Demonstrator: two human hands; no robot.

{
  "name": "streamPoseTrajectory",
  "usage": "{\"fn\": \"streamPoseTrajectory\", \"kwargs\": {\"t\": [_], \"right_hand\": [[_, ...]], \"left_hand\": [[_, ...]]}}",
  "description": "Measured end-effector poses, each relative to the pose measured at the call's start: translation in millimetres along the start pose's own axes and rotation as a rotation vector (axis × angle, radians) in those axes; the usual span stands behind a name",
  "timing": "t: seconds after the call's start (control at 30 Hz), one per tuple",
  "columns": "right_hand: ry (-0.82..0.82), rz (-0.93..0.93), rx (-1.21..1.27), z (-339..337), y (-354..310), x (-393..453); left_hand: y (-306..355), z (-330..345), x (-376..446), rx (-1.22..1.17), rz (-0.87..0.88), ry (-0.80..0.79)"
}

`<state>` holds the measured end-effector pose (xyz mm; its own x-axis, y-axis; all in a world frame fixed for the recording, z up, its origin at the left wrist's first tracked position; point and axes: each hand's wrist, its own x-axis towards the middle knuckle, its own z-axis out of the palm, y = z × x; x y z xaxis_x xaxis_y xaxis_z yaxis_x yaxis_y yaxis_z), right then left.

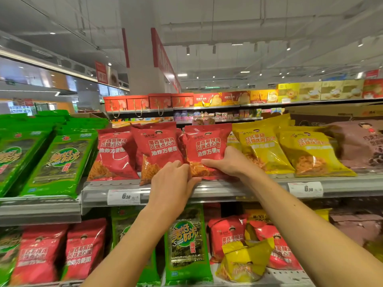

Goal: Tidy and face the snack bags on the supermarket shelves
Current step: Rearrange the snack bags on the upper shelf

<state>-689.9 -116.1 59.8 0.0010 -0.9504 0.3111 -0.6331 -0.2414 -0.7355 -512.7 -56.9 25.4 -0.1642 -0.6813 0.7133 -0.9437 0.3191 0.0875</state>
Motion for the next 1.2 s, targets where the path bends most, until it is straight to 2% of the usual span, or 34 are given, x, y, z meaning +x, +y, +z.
{"fn": "streamPoseTrajectory", "kwargs": {"t": [0.07,0.17,0.37,0.57,0.87,1.07,1.2], "right_hand": [[0.023,0.002,-0.036,-6,-1,-6],[0.172,-0.044,-0.069,-15,4,-20],[0.356,-0.085,0.110,-64,40,-52],[0.426,-0.007,0.237,-151,105,-77],[0.656,0.066,0.085,-324,241,-106],[0.704,0.102,-0.187,-403,311,-100],[0.549,0.150,-0.290,-435,333,-77]], "left_hand": [[1,1,0,-0.002,-0.006,0.004],[4,3,2,-0.019,-0.054,0.023],[56,9,16,-0.226,-0.059,0.141],[156,36,32,-0.614,-0.071,0.105],[361,86,62,-0.814,-0.182,0.115],[430,110,82,-0.773,-0.298,0.036],[438,122,104,-0.772,-0.440,-0.069]]}}
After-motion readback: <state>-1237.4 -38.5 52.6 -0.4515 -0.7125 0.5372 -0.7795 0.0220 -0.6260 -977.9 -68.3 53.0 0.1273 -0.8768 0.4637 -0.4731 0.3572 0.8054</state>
